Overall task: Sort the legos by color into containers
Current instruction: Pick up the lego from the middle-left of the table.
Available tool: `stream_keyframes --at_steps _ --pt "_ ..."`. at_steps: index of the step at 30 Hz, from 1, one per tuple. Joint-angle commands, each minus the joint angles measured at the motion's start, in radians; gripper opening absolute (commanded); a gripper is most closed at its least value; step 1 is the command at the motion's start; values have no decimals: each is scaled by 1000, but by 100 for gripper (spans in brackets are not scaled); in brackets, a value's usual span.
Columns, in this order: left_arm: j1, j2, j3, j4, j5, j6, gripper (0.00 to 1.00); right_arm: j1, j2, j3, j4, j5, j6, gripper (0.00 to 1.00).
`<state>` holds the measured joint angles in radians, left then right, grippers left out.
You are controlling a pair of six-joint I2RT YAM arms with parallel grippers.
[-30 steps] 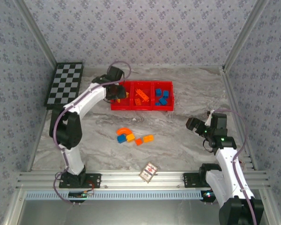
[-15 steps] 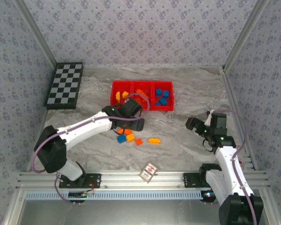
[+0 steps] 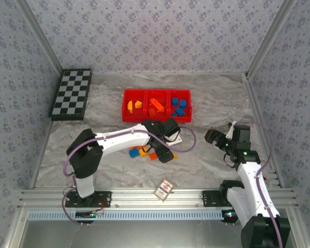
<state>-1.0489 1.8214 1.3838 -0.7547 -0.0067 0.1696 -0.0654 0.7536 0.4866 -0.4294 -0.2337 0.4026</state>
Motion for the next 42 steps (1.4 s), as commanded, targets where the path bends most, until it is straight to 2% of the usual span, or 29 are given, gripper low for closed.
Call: stream_keyframes --at_steps 1,7,12,21,31,39,42 --pt "4 -26 -35 50 26 260 86 -10 -17 -8 -23 -12 4 100" --pt "16 -28 -55 48 145 479 85 -13 -22 -6 -25 -13 9 100" --pt "31 -9 -70 59 189 583 84 -25 -50 -5 -44 -9 7 100" --pt "39 75 -4 69 171 607 81 -40 -80 -11 -48 -18 12 100" --pt "47 161 48 117 212 607 75 -58 -95 -14 -51 -27 14 100" --pt "44 200 80 84 238 609 62 -66 -97 -22 -44 -26 21 100" --pt "38 206 85 53 250 608 53 -68 -96 -25 -36 -30 24 100"
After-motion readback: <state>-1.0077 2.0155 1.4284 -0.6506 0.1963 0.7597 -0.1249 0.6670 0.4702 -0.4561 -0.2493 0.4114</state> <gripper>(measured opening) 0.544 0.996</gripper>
